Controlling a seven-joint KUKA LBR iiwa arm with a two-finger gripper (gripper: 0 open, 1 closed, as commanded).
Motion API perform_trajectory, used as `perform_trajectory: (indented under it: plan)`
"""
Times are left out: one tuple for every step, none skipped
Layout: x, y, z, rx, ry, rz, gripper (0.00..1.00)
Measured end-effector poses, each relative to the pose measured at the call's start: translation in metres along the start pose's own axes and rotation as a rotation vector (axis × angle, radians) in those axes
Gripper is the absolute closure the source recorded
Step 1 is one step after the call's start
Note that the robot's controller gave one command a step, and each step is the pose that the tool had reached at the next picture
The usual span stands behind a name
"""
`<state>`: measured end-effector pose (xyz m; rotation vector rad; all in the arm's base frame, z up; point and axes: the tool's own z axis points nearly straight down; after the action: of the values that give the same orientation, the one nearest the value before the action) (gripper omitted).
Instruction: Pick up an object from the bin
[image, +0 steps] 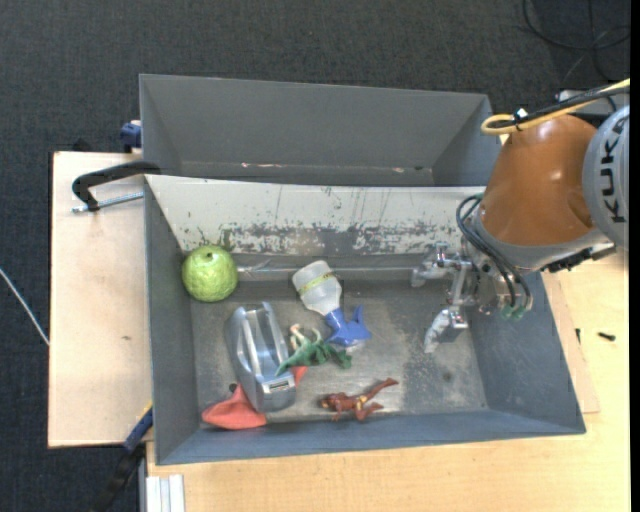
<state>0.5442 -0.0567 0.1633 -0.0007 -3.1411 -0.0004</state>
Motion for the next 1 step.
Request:
perform_trajectory:
  plan:
    - [0.0258,0.0107,0.0466,0.002,-0.010,-0.260,0.00]
